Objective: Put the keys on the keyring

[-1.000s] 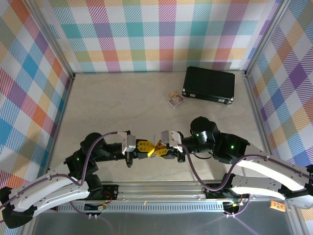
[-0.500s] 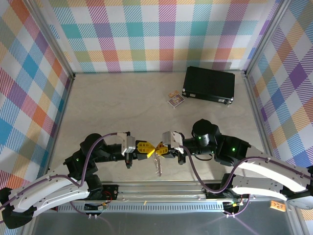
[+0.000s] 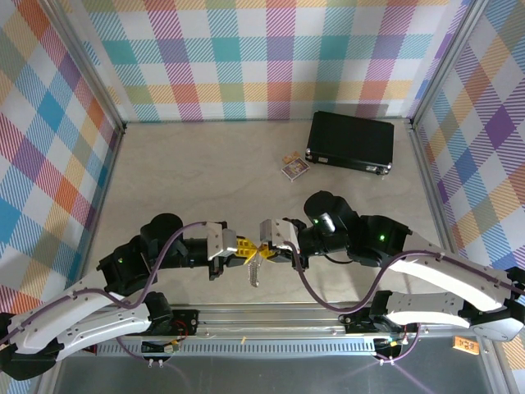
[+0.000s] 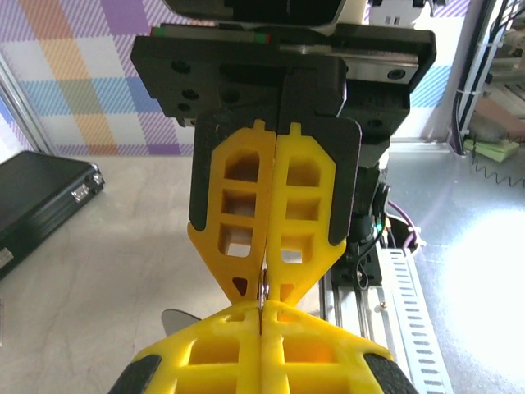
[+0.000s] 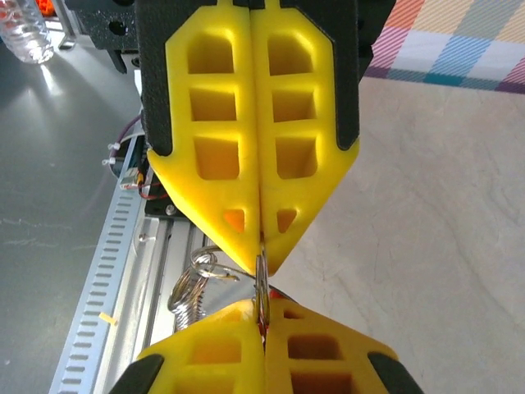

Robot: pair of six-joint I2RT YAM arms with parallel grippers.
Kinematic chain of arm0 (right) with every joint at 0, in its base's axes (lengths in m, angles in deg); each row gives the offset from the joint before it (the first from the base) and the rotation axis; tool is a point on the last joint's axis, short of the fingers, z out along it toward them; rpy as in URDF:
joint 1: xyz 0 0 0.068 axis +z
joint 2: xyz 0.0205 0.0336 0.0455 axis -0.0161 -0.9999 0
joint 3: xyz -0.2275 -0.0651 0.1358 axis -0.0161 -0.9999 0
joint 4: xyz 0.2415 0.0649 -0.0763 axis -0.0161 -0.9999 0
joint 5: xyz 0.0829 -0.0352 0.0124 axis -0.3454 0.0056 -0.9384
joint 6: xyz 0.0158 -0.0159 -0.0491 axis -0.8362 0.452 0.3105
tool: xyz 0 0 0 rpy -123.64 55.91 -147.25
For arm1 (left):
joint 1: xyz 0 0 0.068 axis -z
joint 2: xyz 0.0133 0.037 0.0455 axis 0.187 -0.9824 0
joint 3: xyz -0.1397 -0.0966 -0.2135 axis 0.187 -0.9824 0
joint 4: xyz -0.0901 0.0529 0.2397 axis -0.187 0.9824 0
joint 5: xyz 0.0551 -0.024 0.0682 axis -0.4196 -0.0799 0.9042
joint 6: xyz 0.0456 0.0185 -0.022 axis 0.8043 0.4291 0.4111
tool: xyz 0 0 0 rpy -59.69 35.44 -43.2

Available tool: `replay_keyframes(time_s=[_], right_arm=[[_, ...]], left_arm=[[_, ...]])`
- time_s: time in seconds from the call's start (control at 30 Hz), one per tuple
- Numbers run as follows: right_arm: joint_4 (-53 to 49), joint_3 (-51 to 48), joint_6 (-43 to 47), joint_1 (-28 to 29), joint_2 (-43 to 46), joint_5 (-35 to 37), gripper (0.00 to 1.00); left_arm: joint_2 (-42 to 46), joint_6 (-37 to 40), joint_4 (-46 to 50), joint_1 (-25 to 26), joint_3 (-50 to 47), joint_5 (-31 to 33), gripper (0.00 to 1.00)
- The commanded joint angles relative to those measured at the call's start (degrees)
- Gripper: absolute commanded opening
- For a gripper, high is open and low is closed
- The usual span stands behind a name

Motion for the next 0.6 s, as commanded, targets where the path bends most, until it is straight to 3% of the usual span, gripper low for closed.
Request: replay_keyframes(time_s=[0.0, 0.2, 0.3, 0.5, 0.57], right_arm=[[-2.5, 2.7, 1.1, 0.1, 0.0, -0.2, 0.0], [-3.0, 2.7, 0.9, 0.1, -0.4, -0.3, 0.0], [-3.2, 2.7, 0.8, 0.1, -0.3, -0.2, 0.0], [-1.5, 1.6, -0.5, 0.1, 0.9, -0.2, 0.0], [0.7, 0.0, -1.3, 0.1, 2.0, -0.4, 0.15]], left_arm=[[-0.8, 1.6, 4.1, -0.1, 2.4, -2.2, 0.07], [-1.1, 1.7, 2.8, 0.0, 2.0, -2.5, 0.09], [-0.8, 1.4, 0.6, 0.0, 0.9, -2.2, 0.01], [2.0, -2.0, -9.4, 0.0, -3.5, -0.2, 0.0], [3.2, -3.8, -12.6, 0.0, -5.0, -0.8, 0.0]])
